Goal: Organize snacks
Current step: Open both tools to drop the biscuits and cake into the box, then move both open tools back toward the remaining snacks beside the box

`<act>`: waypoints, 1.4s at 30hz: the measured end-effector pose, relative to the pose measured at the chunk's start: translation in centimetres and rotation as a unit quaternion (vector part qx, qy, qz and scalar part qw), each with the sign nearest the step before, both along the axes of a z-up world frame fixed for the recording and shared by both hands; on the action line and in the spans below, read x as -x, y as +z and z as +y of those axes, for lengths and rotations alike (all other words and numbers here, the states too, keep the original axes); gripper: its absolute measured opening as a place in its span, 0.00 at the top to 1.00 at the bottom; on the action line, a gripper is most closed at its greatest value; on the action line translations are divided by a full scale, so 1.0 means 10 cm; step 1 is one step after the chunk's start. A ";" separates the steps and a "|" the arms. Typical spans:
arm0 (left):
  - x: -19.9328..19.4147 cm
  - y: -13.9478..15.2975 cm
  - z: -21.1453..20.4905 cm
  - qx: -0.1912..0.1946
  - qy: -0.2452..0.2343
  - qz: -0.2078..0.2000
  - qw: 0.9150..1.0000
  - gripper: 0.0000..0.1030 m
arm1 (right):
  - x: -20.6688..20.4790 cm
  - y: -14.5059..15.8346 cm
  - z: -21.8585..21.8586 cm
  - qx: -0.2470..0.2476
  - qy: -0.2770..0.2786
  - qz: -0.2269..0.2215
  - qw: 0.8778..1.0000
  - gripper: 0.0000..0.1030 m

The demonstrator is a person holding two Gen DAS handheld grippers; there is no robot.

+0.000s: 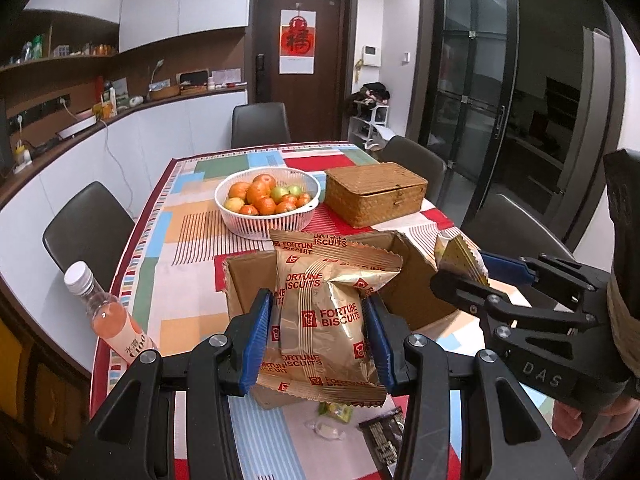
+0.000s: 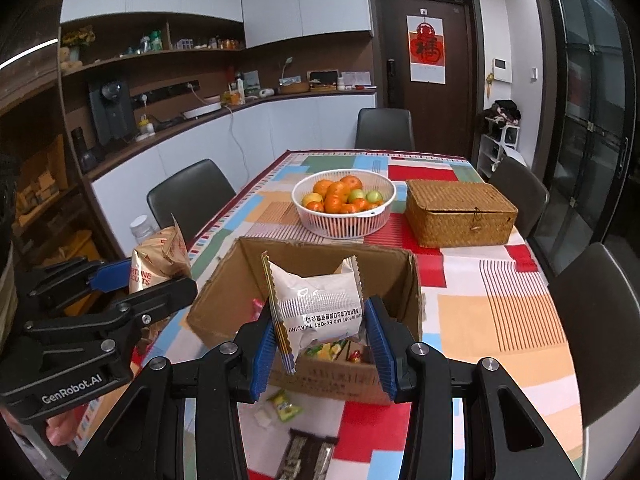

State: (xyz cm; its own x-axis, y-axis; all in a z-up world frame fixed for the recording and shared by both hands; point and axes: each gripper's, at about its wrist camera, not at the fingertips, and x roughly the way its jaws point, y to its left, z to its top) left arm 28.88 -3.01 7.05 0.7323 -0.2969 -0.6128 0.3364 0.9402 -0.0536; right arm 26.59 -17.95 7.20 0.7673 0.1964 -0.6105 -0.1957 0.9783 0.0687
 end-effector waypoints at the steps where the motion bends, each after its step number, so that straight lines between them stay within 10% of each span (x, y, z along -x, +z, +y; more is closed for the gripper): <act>1: -0.02 -0.01 0.01 0.002 0.000 0.003 1.000 0.56 | -0.05 -0.01 0.02 0.003 0.002 0.001 1.000 0.58; 11: -0.48 -0.14 -0.02 -0.005 0.019 0.049 0.999 0.55 | -0.42 -0.08 0.03 0.010 -0.012 0.020 1.000 0.58; 16: -0.52 -0.15 -0.02 -0.022 0.037 0.047 0.998 0.39 | -0.52 -0.12 0.00 0.001 -0.024 0.030 0.999 0.50; 19: -0.42 -0.15 0.01 -0.029 0.041 0.040 0.998 0.38 | -0.50 -0.12 -0.04 -0.004 -0.034 0.027 0.999 0.36; 42: 0.72 -0.56 0.25 -0.046 0.052 0.023 0.997 0.32 | 0.48 -0.66 0.15 -0.001 -0.013 0.074 0.997 0.36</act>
State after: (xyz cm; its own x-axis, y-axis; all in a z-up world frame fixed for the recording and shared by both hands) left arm 21.64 -0.55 1.48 0.7270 -0.1622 -0.6672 0.2367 0.9713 0.0217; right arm 21.82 -16.49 0.57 0.6742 0.1788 -0.7166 -0.1579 0.9827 0.0966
